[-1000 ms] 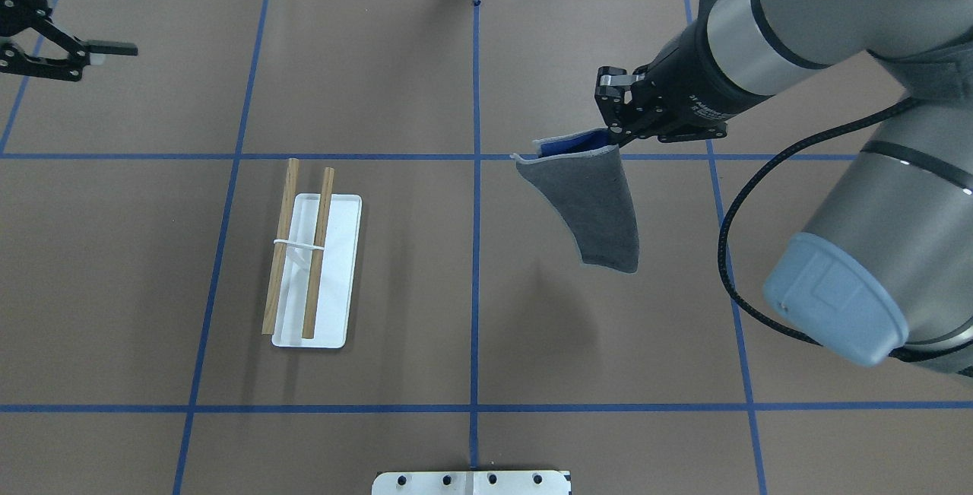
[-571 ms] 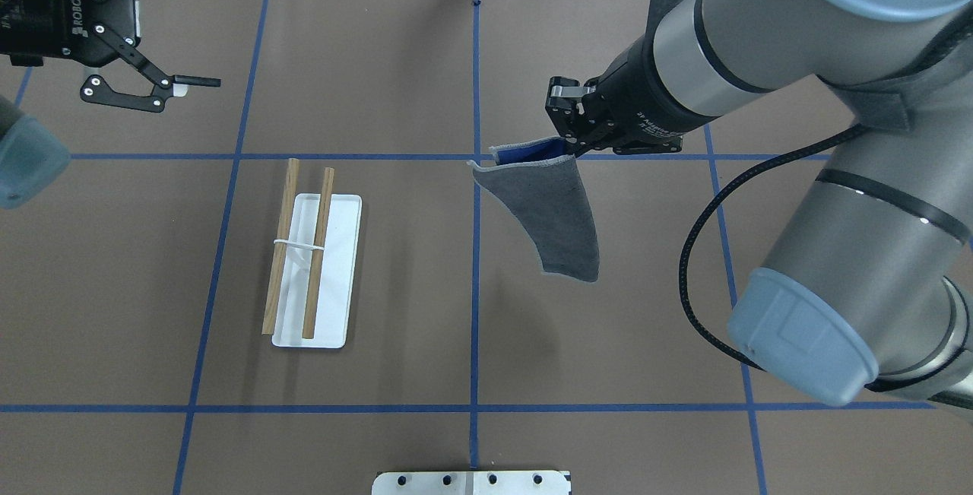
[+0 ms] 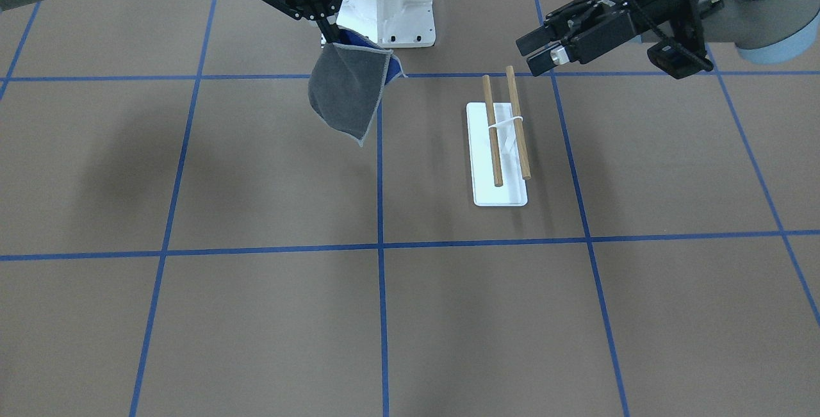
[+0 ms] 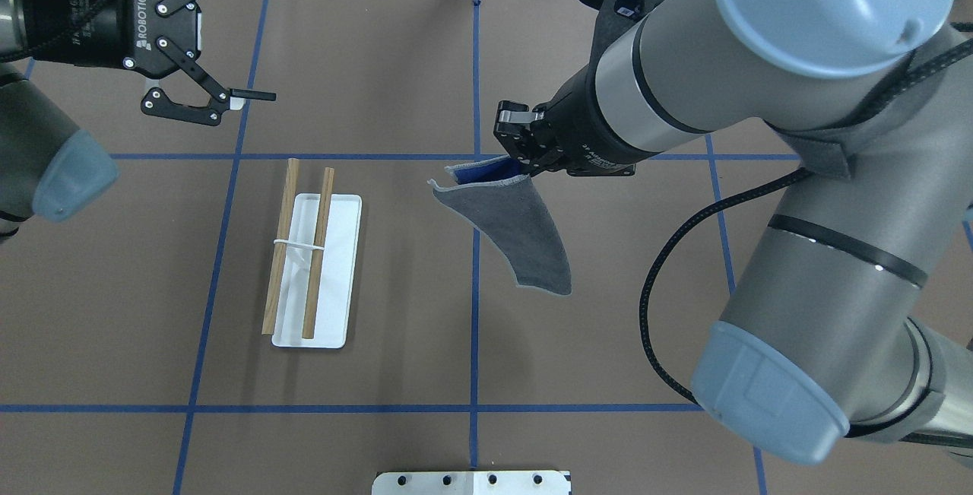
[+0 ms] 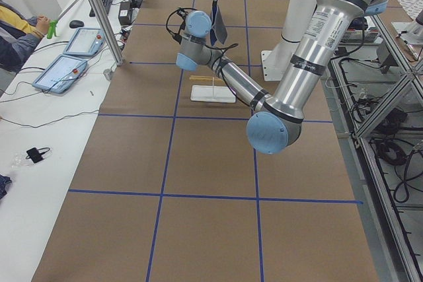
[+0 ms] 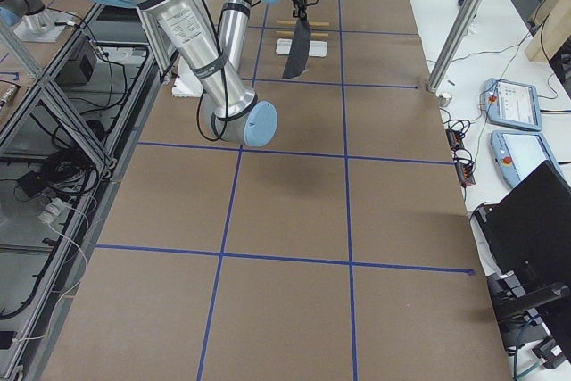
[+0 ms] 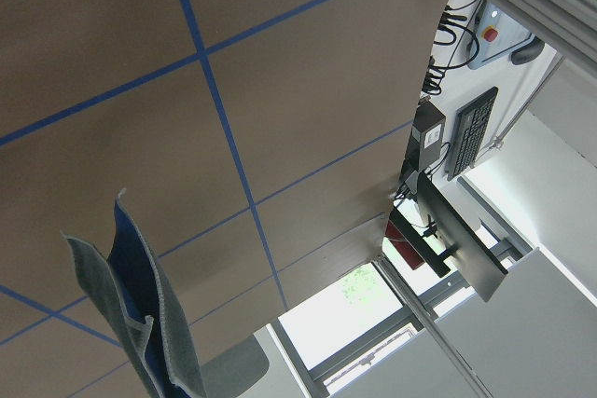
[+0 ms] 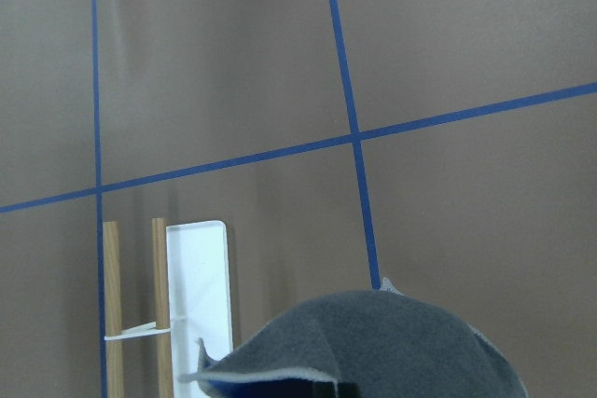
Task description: Hang towel on rack
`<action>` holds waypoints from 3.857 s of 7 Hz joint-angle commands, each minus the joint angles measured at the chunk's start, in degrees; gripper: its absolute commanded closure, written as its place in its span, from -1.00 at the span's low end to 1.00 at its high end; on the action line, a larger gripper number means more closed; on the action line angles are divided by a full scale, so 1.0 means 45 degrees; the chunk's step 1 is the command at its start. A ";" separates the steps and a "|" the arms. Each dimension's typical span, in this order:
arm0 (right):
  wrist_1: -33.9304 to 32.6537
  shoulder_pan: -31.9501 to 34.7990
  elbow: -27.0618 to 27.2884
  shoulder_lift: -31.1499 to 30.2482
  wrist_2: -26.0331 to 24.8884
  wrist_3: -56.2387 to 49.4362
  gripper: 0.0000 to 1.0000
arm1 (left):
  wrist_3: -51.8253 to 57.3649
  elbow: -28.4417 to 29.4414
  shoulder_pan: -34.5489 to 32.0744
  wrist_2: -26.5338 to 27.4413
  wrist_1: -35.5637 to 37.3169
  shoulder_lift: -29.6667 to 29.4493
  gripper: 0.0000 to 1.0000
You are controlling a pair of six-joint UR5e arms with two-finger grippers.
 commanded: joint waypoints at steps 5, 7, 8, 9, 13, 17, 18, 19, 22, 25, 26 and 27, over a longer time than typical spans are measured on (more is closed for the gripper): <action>0.0019 -0.0735 -0.1304 0.1558 -0.1241 0.0020 1.00 | 0.1510 -0.1322 0.1415 -0.0064 0.4425 -0.0612 -0.97; 0.0020 -0.0930 -0.1420 0.1772 -0.1671 0.0039 1.00 | 0.1518 -0.1324 0.1959 -0.0006 0.4619 -0.0591 -0.97; 0.0020 -0.1027 -0.1518 0.1909 -0.1884 0.0020 1.00 | 0.1518 -0.1305 0.2156 0.0053 0.4930 -0.0591 -0.97; 0.0020 -0.1048 -0.1519 0.1968 -0.1944 0.0020 1.00 | 0.1499 -0.1305 0.2351 0.0092 0.5242 -0.0610 -0.97; 0.0039 -0.1067 -0.1578 0.2125 -0.1964 0.0020 1.00 | 0.1499 -0.1266 0.2666 0.0112 0.5285 -0.0610 -0.48; 0.0059 -0.1067 -0.1597 0.2106 -0.1964 0.0001 1.00 | 0.1596 -0.1246 0.2822 0.0093 0.5285 -0.0591 1.00; 0.0059 -0.1067 -0.1597 0.2086 -0.1964 -0.0019 1.00 | 0.2041 -0.1246 0.2803 0.0034 0.5265 -0.0610 1.00; 0.0059 -0.1067 -0.1597 0.2047 -0.1964 -0.0019 -0.98 | 0.3032 -0.1246 0.2745 0.0034 0.5284 -0.0572 1.00; 0.0059 -0.1048 -0.1209 0.1872 -0.1848 -0.0156 -1.00 | 0.4498 -0.1129 0.2724 0.0092 0.5304 -0.0552 1.00; 0.0039 -0.0545 0.1988 -0.1767 -0.1247 -0.1262 -1.00 | 1.0270 -0.1207 0.2822 -0.0082 0.5012 0.0617 1.00; 0.0039 -0.0192 0.2287 -0.2632 -0.0855 -0.2120 -1.00 | 1.1970 -0.1091 0.2861 -0.0296 0.4102 0.1161 1.00; 0.0039 0.0005 0.2309 -0.3124 -0.0851 -0.2650 -1.00 | 1.3978 -0.0780 0.2803 -0.1033 0.3300 0.1650 1.00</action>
